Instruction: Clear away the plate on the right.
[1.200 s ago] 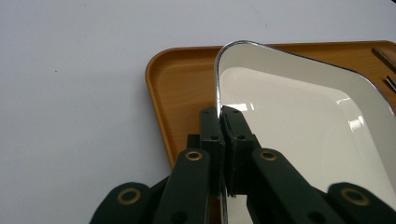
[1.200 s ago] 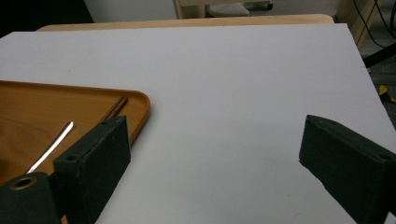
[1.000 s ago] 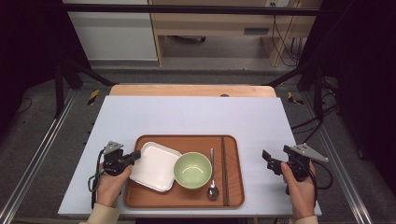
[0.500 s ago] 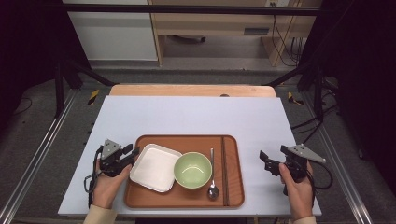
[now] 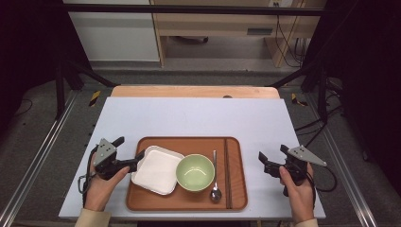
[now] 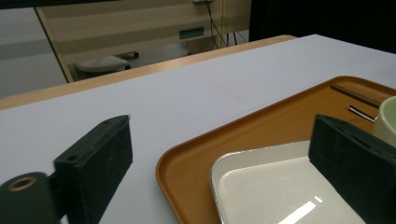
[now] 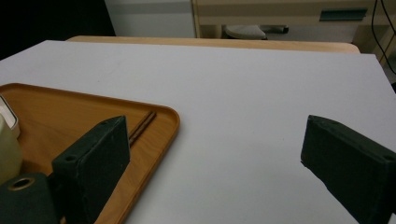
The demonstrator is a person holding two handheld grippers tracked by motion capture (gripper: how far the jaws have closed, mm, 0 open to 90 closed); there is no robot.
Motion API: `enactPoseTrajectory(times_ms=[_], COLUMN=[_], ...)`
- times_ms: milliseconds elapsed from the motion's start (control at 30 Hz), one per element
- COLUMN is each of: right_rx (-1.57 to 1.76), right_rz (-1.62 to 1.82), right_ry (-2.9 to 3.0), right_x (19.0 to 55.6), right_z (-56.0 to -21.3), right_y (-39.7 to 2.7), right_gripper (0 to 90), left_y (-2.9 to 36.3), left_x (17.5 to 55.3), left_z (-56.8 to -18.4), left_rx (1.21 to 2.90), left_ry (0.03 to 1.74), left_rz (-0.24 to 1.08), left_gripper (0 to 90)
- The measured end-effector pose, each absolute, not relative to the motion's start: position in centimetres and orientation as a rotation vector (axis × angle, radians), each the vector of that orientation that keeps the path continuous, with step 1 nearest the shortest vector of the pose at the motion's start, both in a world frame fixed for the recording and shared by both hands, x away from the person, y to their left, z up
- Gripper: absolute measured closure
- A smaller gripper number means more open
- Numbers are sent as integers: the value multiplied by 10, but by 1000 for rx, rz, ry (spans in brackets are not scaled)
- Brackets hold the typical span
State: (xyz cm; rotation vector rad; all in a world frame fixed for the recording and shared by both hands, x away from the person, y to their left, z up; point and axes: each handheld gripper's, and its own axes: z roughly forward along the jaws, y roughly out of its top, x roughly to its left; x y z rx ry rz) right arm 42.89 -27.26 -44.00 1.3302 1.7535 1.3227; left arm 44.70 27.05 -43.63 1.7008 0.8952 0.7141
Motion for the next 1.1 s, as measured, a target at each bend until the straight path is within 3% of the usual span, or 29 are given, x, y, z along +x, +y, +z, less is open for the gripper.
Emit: enactPoseTrajectory(times_ms=[667,1100], right_rx=[1144,1262], right_rz=[1296,1226], right_ry=[1743,1760], right_x=[432,441], right_z=[-445,-459], right_y=[-249,-262], right_gripper=[72,80], left_y=[303,321], left_x=[442,448], left_z=[-436,-457], left_rx=[1685,1696], left_ry=[799,902], left_rz=[817,766], left_gripper=[34,19])
